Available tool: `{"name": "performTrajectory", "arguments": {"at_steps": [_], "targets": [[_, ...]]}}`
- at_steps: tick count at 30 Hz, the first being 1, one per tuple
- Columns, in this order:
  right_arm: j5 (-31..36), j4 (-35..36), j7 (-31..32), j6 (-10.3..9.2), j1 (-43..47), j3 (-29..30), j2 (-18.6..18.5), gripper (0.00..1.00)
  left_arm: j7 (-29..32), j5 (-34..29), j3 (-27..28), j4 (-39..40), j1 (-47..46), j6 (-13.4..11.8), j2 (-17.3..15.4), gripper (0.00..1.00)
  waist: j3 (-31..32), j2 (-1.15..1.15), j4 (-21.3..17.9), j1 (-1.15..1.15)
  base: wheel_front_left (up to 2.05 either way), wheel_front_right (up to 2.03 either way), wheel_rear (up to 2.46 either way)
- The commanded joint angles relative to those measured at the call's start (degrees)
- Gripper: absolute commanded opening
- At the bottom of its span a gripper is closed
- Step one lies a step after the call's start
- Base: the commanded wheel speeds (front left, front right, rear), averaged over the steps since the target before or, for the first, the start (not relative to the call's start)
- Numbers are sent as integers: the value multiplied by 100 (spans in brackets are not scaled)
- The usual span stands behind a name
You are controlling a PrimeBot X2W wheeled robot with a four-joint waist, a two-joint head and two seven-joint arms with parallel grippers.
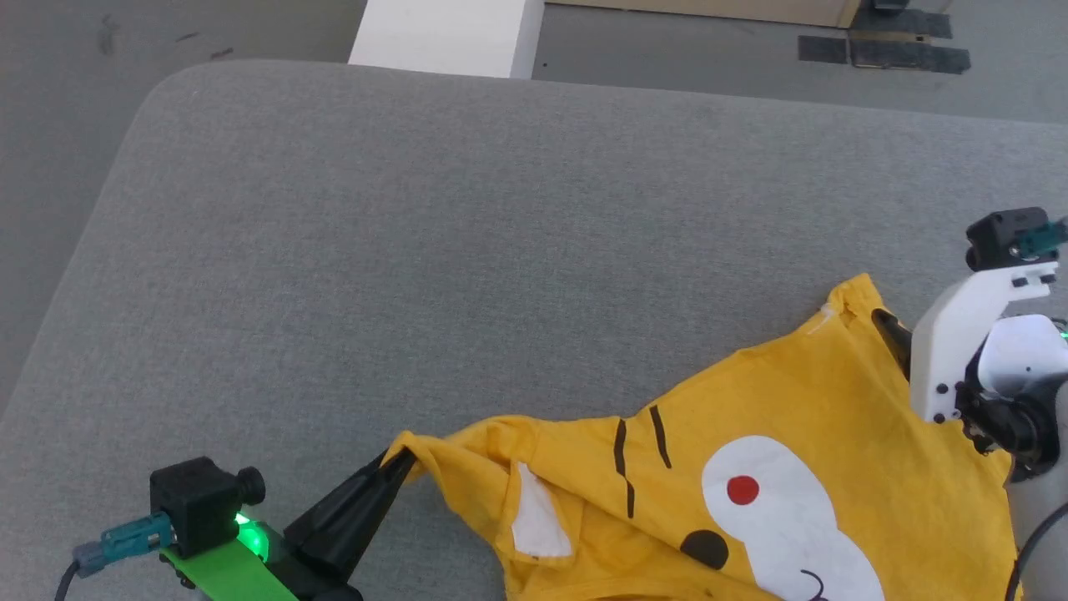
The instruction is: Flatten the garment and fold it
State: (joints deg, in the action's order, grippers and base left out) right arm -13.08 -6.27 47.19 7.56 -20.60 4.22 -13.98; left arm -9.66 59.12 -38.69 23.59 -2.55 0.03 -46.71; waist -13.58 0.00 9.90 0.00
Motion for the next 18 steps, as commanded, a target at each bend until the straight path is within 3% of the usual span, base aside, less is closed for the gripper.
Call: {"name": "performTrajectory", "arguments": {"at_steps": [1, 7, 8, 12, 18], "targets": [[75, -178, -26, -8, -142, -64, -49, 100, 13, -35, -11, -35, -126, 50, 48, 0, -84, 0, 122, 0, 0, 0, 0], [235, -944, -5, -8, -363, -197, -109, 100, 65, -49, -73, -146, -270, 148, 142, 0, -109, 0, 292, 0, 0, 0, 0], [254, -1047, 17, -8, -359, -205, -112, 95, 68, -48, -80, -161, -284, 152, 160, 0, -95, 0, 315, 0, 0, 0, 0], [334, -1419, 157, -8, -259, -147, -91, 0, 62, -25, -97, -209, -272, 128, 207, 0, -9, 0, 383, 0, 0, 0, 0], [302, -1506, 173, -8, -133, -3, -90, 0, 5, 10, -76, -193, -172, 61, 192, 0, 44, 0, 383, 0, 0, 0, 0]]}}
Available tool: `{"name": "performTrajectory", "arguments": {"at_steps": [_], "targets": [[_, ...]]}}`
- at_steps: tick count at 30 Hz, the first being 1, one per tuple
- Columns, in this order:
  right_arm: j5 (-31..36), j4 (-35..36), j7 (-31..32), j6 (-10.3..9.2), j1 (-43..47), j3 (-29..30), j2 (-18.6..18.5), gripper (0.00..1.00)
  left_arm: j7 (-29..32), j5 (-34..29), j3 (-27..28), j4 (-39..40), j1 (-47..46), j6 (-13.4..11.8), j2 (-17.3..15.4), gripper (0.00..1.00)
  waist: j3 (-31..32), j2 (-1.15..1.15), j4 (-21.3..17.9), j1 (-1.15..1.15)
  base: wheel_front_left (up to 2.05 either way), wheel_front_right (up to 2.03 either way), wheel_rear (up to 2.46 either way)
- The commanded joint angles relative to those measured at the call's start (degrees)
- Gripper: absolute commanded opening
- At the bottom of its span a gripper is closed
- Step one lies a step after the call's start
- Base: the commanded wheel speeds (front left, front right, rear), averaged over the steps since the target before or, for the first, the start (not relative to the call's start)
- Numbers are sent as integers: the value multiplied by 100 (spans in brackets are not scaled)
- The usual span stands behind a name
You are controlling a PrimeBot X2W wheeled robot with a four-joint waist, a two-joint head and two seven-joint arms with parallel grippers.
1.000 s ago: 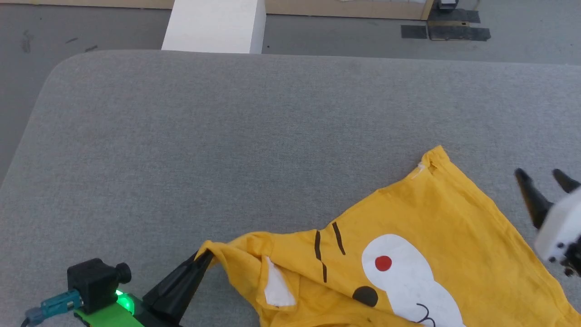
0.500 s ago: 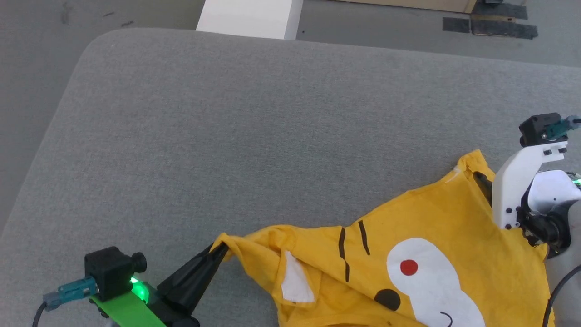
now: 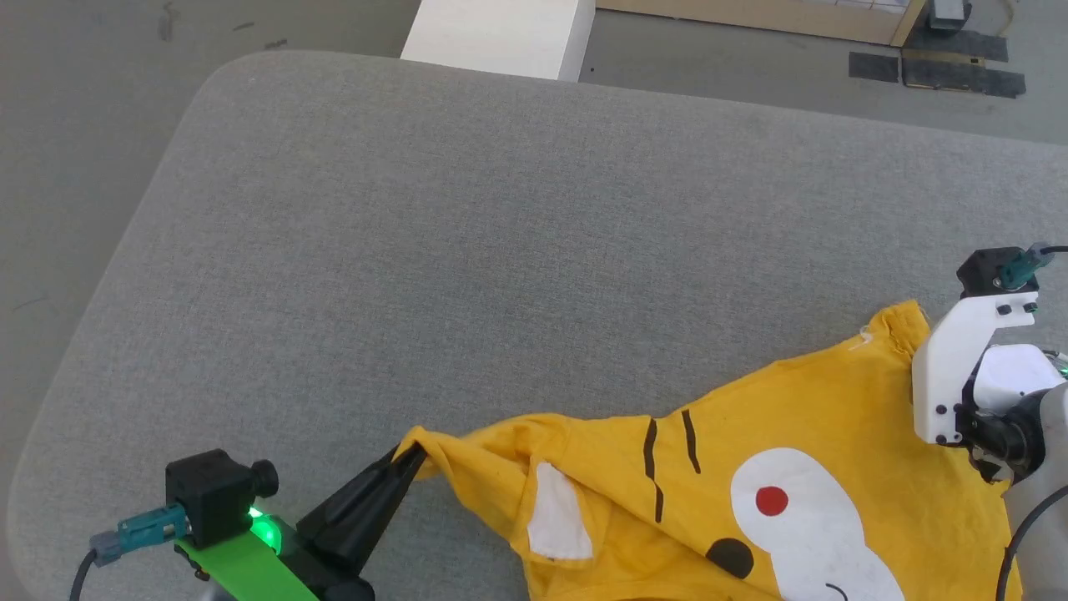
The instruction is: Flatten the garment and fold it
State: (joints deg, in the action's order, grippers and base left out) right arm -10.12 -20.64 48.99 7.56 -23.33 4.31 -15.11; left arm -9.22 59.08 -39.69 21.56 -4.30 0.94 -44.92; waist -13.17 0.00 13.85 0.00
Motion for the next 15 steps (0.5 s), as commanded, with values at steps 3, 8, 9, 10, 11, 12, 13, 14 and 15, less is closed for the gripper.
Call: {"name": "performTrajectory", "arguments": {"at_steps": [3, 8, 9, 10, 11, 12, 13, 14, 15], "targets": [[-104, 56, -226, -8, 124, -11, 29, 0, -84, 18, 64, 26, 28, -52, -10, 0, 4, 0, -61, 0, 0, 0, 0], [-412, 510, -992, -8, 74, 90, 191, 0, -219, -97, 196, 20, -36, -105, -16, 0, -1, 0, -195, 0, 0, 0, 0], [-476, 601, -1133, -8, 66, 133, 241, 0, -240, -133, 228, 8, -72, -121, -13, 0, -1, 0, -224, 0, 0, 0, 0], [-546, 717, -1302, -8, 57, 203, 306, 0, -267, -188, 275, -12, -135, -143, -6, 0, 0, 0, -260, 0, 0, 0, 0], [-582, 811, -1431, -8, 45, 259, 360, 0, -305, -232, 340, -29, -197, -170, 17, 0, 1, 0, -301, 0, 0, 0, 0], [-600, 926, -1561, -8, 33, 302, 424, 0, -350, -266, 426, -50, -282, -183, 58, 0, 3, 0, -356, 0, 0, 0, 0], [-607, 1018, -1652, -8, 18, 324, 474, 0, -390, -314, 515, -66, -366, -200, 89, 0, 7, 0, -407, 0, 0, 0, 0], [-611, 1140, -1775, -8, -14, 376, 540, 0, -443, -397, 663, -86, -497, -246, 148, 0, 11, 0, -463, 0, 0, 0, 0], [-608, 1228, -1865, -8, -53, 417, 599, 0, -471, -452, 763, -100, -597, -267, 196, 0, 20, 0, -515, 0, 0, 0, 0]]}}
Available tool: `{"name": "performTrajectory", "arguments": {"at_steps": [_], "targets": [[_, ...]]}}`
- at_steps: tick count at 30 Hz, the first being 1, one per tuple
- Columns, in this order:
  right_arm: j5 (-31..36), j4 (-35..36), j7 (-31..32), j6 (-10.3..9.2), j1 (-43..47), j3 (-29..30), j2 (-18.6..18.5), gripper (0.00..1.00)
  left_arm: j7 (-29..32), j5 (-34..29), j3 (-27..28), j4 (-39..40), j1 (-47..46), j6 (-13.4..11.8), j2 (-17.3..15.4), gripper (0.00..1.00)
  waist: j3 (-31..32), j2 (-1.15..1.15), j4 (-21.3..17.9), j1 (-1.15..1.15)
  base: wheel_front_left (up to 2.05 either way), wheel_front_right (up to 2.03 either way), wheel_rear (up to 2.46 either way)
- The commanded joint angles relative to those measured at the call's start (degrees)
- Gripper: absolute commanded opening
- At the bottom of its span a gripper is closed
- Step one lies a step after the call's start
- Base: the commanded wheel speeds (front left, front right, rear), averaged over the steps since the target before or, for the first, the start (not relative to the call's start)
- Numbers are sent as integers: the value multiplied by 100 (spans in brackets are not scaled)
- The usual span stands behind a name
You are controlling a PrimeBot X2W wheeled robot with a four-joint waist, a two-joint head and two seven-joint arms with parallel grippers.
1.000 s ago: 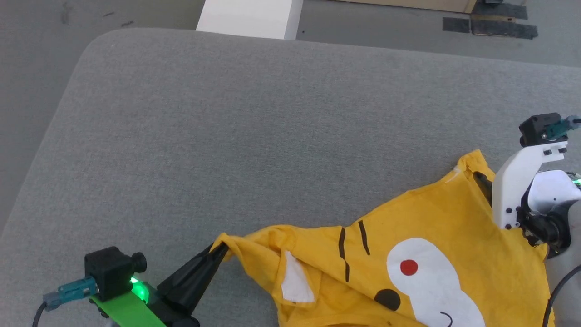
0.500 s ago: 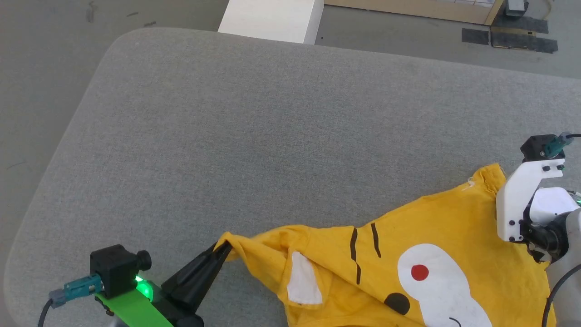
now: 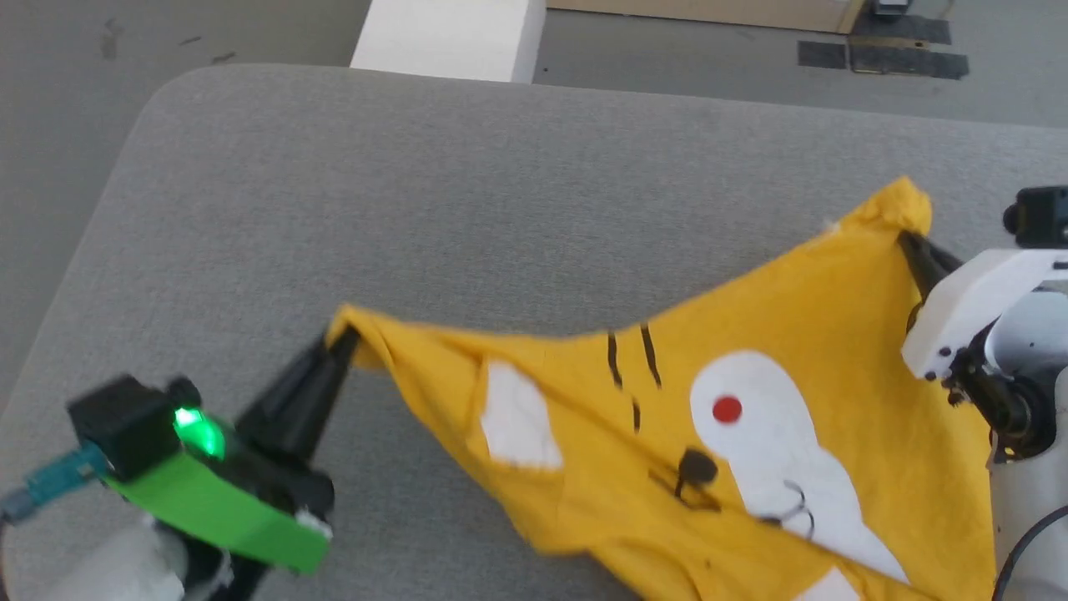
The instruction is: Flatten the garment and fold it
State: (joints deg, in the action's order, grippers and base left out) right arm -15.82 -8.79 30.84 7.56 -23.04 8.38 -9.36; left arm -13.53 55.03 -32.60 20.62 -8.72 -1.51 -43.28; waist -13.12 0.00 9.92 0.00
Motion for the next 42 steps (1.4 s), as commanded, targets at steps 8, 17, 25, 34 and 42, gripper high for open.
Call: {"name": "performTrajectory", "arguments": {"at_steps": [8, 17, 25, 34, 42], "targets": [[309, 732, -700, -8, -876, 59, 361, 0, -84, -479, 831, -396, -1553, -293, 281, 0, 14, 0, -563, 0, 0, 0, 0], [671, 576, -482, -8, -2505, -515, 562, 0, 858, -856, 856, -1534, -4274, -295, 490, 0, -140, 0, -1005, 0, 0, 0, 0], [1070, -929, -1035, -8, -4238, -704, 644, 0, 954, -1682, 845, -3422, -6598, -282, 579, 0, -319, 0, -1413, 0, 0, 0, 0], [1459, -2327, -1527, -8, -5409, -638, 647, 0, 632, -1669, 964, -4395, -7457, -1, 682, 0, -1000, 0, -1549, 0, 0, 0, 0], [1895, -2669, -1972, -8, -6010, -392, 647, 0, 344, -1693, 1036, -4583, -8161, 269, 697, 0, -1844, 0, -1492, 0, 0, 0, 0]]}}
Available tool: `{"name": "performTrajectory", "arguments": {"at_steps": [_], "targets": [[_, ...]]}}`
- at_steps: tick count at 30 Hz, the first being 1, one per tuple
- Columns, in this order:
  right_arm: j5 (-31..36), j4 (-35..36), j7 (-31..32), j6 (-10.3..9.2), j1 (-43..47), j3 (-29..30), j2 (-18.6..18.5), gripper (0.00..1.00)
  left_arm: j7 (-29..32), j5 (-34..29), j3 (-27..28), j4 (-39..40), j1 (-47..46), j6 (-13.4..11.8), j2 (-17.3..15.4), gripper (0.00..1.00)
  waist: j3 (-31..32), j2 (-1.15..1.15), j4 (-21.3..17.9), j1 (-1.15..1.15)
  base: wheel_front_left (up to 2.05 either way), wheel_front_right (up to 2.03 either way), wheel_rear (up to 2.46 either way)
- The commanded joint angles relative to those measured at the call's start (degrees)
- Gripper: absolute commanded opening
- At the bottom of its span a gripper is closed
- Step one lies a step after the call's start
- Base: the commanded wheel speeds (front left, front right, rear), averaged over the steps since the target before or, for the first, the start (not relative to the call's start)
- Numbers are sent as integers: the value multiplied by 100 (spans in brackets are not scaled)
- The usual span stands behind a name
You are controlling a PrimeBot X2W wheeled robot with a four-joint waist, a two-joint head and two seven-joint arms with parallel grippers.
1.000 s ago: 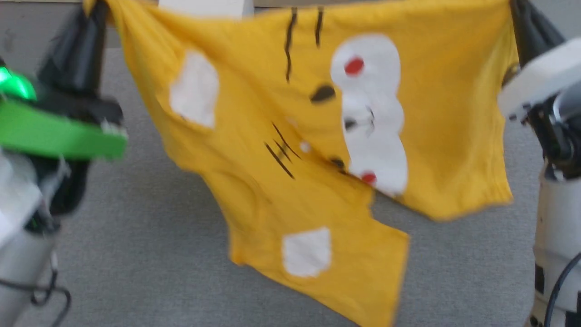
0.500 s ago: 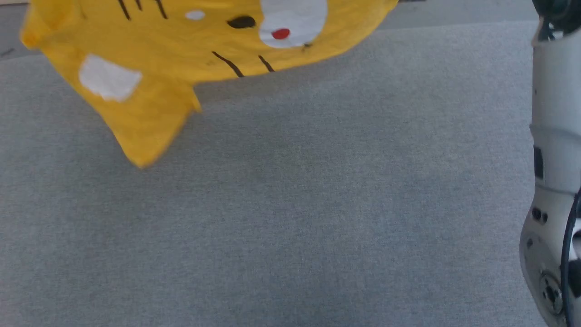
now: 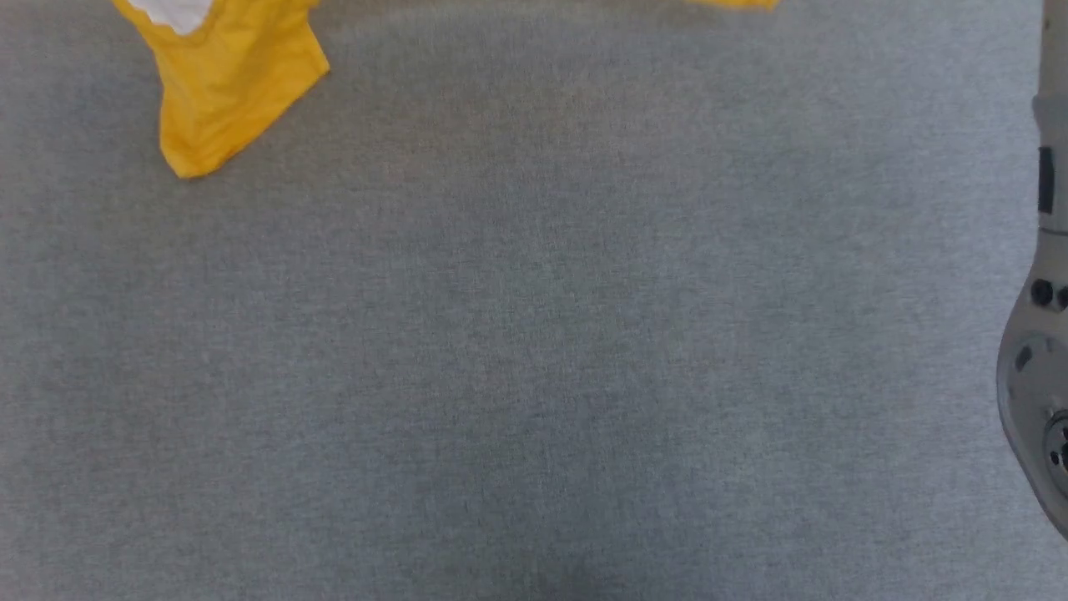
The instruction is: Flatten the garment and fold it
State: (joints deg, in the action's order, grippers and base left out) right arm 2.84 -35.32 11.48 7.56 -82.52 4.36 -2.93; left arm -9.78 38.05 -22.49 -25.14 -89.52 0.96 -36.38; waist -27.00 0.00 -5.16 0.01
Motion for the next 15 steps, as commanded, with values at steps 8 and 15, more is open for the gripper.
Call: {"name": "performTrajectory", "arguments": {"at_steps": [8, 15], "targets": [[356, 69, -254, -8, -208, 36, 5, 0, -366, 39, 144, -130, -313, 320, -47, 0, -1137, 0, 109, -1, 0, 0, 0], [159, 359, -307, -8, 167, -308, 5, 0, -492, 273, 129, 194, 294, 600, -237, 0, -1250, 0, 266, -1, 0, 0, 0]]}}
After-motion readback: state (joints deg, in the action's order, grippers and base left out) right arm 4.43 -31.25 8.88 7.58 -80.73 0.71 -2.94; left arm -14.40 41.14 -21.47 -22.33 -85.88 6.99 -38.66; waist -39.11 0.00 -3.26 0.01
